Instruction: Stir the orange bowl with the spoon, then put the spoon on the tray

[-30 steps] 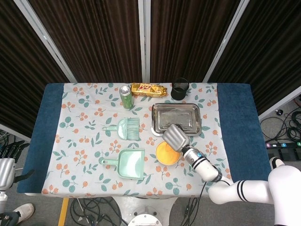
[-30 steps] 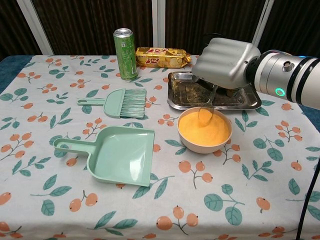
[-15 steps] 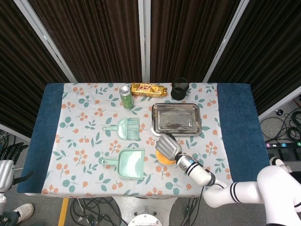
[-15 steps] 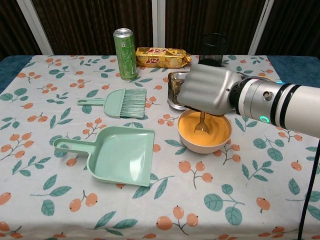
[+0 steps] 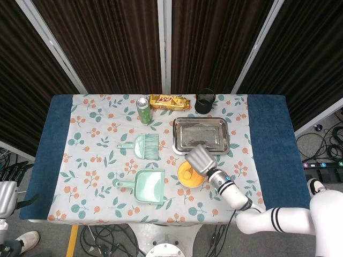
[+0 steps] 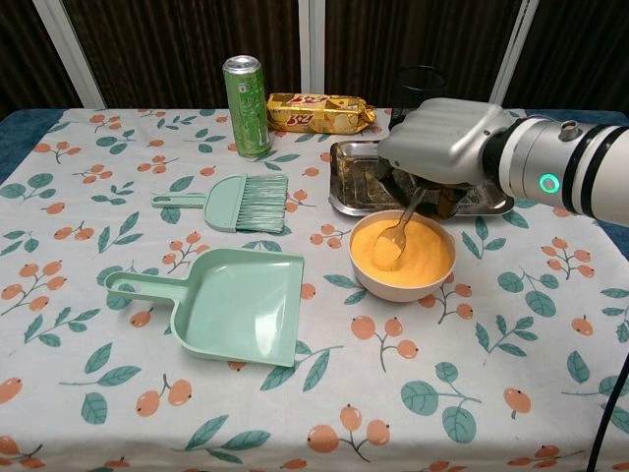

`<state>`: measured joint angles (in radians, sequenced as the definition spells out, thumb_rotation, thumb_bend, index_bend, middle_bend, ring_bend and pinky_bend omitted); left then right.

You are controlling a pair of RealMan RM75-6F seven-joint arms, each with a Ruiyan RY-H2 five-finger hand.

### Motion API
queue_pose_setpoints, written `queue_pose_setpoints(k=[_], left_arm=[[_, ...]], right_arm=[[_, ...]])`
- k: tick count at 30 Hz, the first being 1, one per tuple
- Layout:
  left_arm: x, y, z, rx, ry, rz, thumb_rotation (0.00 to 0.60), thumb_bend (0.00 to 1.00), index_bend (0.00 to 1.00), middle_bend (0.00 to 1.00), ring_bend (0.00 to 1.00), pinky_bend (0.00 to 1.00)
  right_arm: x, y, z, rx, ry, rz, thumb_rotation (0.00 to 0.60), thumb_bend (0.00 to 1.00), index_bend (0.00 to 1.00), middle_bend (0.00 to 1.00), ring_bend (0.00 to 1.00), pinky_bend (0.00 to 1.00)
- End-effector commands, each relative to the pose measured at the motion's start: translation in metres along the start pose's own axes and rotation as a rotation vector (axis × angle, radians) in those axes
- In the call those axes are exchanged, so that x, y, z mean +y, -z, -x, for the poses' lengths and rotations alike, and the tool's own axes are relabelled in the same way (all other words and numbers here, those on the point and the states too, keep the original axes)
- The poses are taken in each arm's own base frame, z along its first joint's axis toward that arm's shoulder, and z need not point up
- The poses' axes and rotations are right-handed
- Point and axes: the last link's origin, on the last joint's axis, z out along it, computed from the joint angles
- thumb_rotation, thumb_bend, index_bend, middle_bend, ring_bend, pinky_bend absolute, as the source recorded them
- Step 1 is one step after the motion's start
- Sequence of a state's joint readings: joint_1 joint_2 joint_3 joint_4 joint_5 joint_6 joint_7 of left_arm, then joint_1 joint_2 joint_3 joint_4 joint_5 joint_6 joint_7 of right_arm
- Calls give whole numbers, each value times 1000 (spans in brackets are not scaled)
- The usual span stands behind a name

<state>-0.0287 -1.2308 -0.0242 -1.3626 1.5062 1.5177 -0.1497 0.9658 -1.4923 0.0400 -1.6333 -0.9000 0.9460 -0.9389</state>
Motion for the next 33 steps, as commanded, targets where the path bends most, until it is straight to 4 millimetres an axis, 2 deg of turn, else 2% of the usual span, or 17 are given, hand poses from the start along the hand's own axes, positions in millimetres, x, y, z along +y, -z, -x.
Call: queue_pose_setpoints(k=[1,6,13,15,22,27,33], left_arm=[[1,0,-1,2,-4,3,600,127,238,244,164,168],[3,-2,-3,5,-9,7,600,127,238,244,164,168],[5,-2,-3,0,-14,12,600,127,238,244,164,168],[5,-3,-3,1,-12,11,600,127,238,244,164,168],[4,-1,-1,-8,-5,9,600,128,238,244,164,168],[1,-1,-1,-9,-4,1,600,127,238,244,164,168],[1,0,-2,-7,0,4,600,127,238,244,164,168]], right_arm=[[7,4,0,2,-25,13,600,385,778,950,956,974],[12,9,-1,5,-27,11,600,386,779,950,956,975],[10,9,-3,26,19,-11,600,385,779,950,956,975],[7,8,-6,48,88,-30,600,385,779,950,956,975],[-10,1,-9,163,496,-82,600,386,783,953,961,975],[-18,0,-9,225,672,-79,600,385,785,959,963,973],[-21,10,-17,279,731,-47,600,388,798,972,966,932]])
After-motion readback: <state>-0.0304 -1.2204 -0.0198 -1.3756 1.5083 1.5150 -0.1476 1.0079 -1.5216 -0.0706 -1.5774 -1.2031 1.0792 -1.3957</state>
